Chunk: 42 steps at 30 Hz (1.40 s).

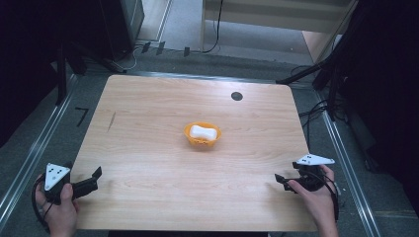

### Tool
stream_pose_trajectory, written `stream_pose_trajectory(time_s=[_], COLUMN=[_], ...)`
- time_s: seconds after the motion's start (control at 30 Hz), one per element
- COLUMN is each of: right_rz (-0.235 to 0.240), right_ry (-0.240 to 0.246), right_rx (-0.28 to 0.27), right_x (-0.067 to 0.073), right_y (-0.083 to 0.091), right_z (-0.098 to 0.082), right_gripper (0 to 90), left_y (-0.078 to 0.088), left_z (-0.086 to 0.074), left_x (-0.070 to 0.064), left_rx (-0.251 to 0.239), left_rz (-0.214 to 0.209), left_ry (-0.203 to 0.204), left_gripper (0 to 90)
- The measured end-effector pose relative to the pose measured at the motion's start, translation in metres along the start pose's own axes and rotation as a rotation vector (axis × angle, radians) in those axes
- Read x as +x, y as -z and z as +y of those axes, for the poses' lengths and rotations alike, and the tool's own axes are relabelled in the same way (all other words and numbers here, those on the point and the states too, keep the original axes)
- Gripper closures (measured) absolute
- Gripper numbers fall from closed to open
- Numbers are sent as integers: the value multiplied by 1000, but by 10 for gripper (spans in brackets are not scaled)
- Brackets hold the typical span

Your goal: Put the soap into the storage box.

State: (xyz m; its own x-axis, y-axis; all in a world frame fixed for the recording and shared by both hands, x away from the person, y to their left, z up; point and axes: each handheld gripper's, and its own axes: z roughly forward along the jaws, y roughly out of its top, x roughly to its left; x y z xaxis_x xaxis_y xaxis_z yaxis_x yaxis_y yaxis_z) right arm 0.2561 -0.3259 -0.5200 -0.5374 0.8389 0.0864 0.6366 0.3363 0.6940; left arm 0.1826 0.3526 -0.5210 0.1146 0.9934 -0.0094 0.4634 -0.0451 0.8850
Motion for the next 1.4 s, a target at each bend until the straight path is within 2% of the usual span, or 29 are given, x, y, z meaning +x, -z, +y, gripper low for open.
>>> stream_pose_trajectory(time_s=[0.27, 0.67, 1.07, 1.17, 1.33, 1.4], right_rz=[-5, -17, -18, -18, -24, -13], right_ry=[-51, -77, -112, -128, -126, -138], right_rx=[-70, -101, -179, -211, -230, -253], right_x=[-4, -7, -14, -15, -13, -14], right_y=[13, 33, 50, 53, 51, 50], right_z=[-23, -49, -75, -82, -90, -93], right_gripper=[132, 132, 131, 131, 130, 131], left_y=[0, 0, 0, 0, 0, 0], left_z=[0, 0, 0, 0, 0, 0], left_x=[0, 0, -1, -1, -1, -1], left_rx=[2, 3, 3, 4, 4, 5], left_rz=[2, 4, 6, 6, 6, 5], left_ry=[-3, -5, -6, -5, -7, -7], left_gripper=[22, 22, 22, 22, 22, 22])
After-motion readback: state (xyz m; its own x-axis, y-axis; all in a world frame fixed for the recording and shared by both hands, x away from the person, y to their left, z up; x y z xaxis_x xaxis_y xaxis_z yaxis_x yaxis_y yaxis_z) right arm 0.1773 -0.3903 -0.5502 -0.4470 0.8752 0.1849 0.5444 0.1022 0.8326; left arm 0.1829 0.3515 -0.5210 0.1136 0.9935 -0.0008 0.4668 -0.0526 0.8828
